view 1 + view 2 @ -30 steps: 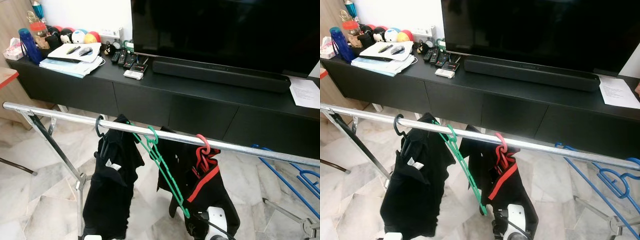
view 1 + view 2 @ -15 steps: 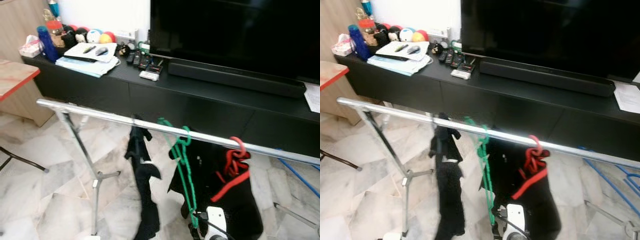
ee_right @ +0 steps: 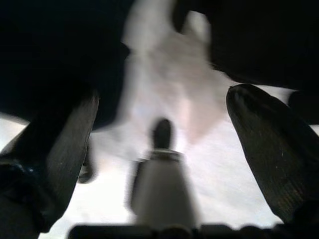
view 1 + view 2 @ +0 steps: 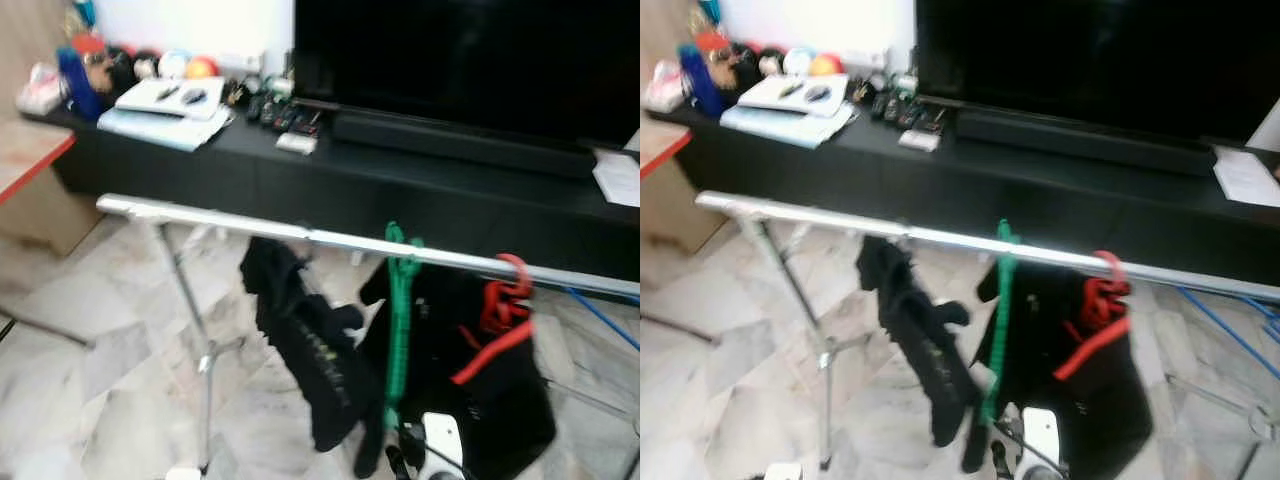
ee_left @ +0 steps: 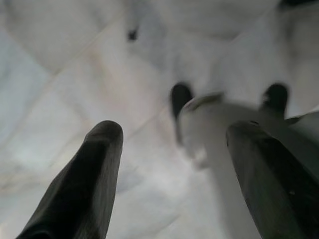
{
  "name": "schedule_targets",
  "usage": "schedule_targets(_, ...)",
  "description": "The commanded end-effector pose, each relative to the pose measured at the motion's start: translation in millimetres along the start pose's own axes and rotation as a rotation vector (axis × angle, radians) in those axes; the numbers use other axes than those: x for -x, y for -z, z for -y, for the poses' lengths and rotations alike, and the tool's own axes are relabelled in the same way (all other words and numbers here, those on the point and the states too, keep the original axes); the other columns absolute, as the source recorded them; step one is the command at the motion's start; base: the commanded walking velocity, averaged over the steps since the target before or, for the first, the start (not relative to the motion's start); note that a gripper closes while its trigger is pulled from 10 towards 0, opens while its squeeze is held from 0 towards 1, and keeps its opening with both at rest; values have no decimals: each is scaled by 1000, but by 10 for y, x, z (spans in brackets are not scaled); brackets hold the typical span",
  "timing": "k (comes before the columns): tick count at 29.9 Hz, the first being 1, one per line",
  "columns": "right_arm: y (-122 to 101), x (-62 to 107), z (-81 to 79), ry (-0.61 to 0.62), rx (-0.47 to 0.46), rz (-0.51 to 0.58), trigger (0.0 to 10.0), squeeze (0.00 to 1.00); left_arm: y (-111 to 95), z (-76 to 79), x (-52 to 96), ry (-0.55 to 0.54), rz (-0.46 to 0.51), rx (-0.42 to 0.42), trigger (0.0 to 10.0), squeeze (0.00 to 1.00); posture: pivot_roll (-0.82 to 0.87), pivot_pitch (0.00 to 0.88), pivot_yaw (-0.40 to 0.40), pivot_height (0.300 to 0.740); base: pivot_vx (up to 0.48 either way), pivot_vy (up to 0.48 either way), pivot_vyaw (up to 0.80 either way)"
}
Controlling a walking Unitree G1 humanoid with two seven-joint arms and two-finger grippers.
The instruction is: Hang hanger
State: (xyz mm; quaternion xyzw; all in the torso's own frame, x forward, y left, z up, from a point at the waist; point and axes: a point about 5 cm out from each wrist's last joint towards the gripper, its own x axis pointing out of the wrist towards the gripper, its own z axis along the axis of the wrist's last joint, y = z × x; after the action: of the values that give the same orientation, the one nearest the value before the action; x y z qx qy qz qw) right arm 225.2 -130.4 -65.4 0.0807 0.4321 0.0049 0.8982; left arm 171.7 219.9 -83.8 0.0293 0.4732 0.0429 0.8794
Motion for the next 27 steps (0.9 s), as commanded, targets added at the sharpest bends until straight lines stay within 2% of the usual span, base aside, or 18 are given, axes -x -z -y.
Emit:
schedule_targets(1, -11, 9, 92, 37, -31, 23, 10000, 0, 112, 66, 11, 17, -39, -6, 10000, 0, 7, 161, -52, 740, 0, 0, 0)
schedule_targets(6, -31, 13, 109, 60, -46, 57, 10000, 0, 119, 80, 12, 19, -41, -7, 10000, 0, 4, 160, -58, 740, 0, 0, 0)
schedule_targets(10, -79, 27, 147, 118, -59, 132, 10000, 0, 129, 107, 12, 24, -43, -8, 10000, 0, 1, 158, -66, 740, 0, 0, 0)
schedule_targets(18, -147, 41, 156, 97, -64, 208, 10000, 0, 141, 137, 12, 31, -46, -13, 10000, 0, -13, 149, -73, 740, 0, 0, 0)
schedule_targets(19, -442, 114, 399, 93, -60, 385, 10000, 0, 142, 147, 12, 34, -47, -16, 10000, 0, -14, 148, -73, 740, 0, 0, 0)
schedule_targets(20, -537, 149, 463, 84, -61, 444, 10000, 0, 142, 150, 12, 34, -47, -17, 10000, 0, -14, 148, -73, 740, 0, 0, 0)
schedule_targets(21, -537, 149, 463, 84, -61, 444, 10000, 0, 142, 150, 12, 34, -47, -17, 10000, 0, -14, 148, -73, 740, 0, 0, 0)
schedule_targets(22, -641, 194, 484, 61, -36, 517, 10000, 0, 145, 165, 12, 38, -47, -19, 10000, 0, -18, 140, -73, 740, 0, 0, 0)
schedule_targets(27, -719, 240, 476, 48, 2, 582, 10000, 0, 153, 183, 13, 42, -49, -25, 10000, 0, -22, 130, -70, 740, 0, 0, 0)
